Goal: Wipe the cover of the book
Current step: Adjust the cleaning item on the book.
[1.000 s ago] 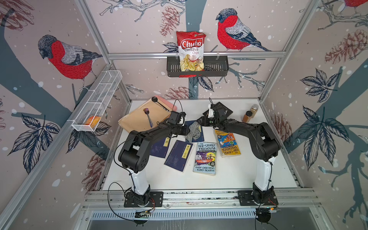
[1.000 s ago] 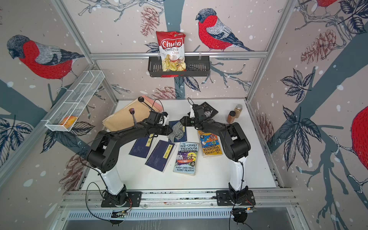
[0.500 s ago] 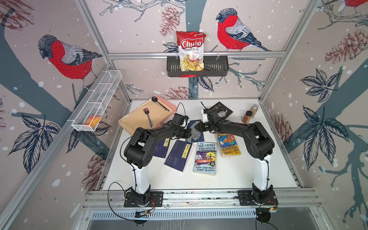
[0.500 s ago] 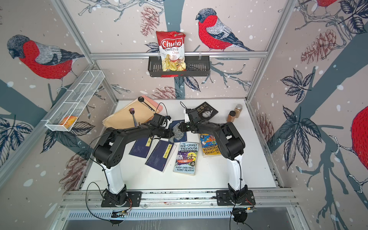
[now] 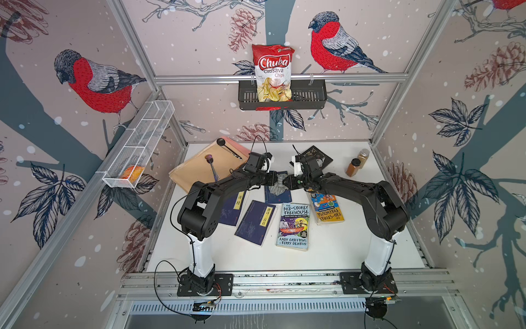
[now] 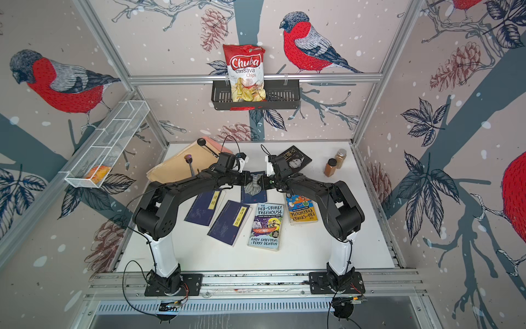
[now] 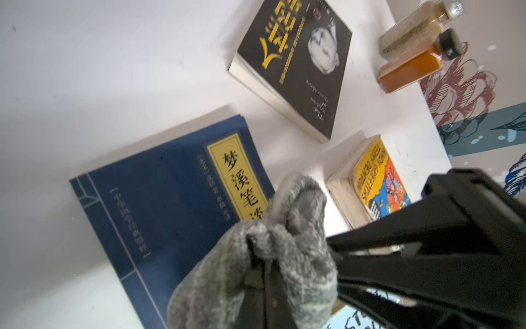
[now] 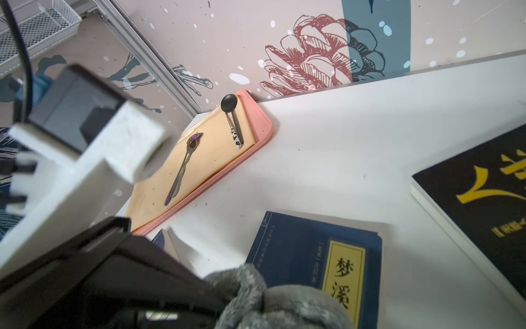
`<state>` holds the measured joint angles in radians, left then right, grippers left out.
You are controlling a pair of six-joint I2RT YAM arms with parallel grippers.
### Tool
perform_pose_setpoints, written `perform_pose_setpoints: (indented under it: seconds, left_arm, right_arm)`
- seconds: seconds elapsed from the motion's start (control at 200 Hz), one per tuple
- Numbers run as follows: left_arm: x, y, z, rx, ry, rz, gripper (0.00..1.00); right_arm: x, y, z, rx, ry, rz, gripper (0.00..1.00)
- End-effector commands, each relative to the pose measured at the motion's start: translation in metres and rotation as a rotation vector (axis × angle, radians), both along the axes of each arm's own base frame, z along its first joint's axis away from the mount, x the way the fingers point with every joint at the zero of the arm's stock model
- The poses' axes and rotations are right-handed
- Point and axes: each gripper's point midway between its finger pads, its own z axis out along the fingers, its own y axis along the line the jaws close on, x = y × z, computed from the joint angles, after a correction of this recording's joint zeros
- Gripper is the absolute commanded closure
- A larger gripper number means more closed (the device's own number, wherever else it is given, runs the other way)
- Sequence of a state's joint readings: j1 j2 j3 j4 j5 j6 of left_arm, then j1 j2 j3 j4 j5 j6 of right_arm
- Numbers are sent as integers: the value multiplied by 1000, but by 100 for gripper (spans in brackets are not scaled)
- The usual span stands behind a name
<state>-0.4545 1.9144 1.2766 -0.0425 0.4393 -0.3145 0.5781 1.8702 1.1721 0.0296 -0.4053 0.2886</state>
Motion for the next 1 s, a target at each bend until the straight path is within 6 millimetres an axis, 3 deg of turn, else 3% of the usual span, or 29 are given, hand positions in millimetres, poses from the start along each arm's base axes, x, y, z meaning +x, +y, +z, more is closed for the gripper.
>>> perform_pose_setpoints:
  seconds: [0.0,0.095,0.295,0.45,0.645,0.82,0.996]
  left_arm:
    - [12,-8,28,-90,-97,-15,100]
    - [19,-3,26,-119,-103,3,100]
    - [23,0,-14,-97,-21,5,100]
    - [20,-2,-26,-120,5,6,97]
    - [21,-3,-11,-140,-8,-2,66]
    - [23,2,10,-172,-11,9,60]
    - [27,22,1,-60,6,93,59]
  right_arm:
    - [-7,8,19,79,-30,35,86]
    - [-10,13,12,96,-5,35,87]
    - [-10,27,-37,59,81,-8,88]
    - [-2,24,-65,33,119,-75,88]
    - [4,14,-68,36,121,-115,88]
    - [6,9,-67,49,124,-130,88]
    - [5,9,-64,62,116,-126,88]
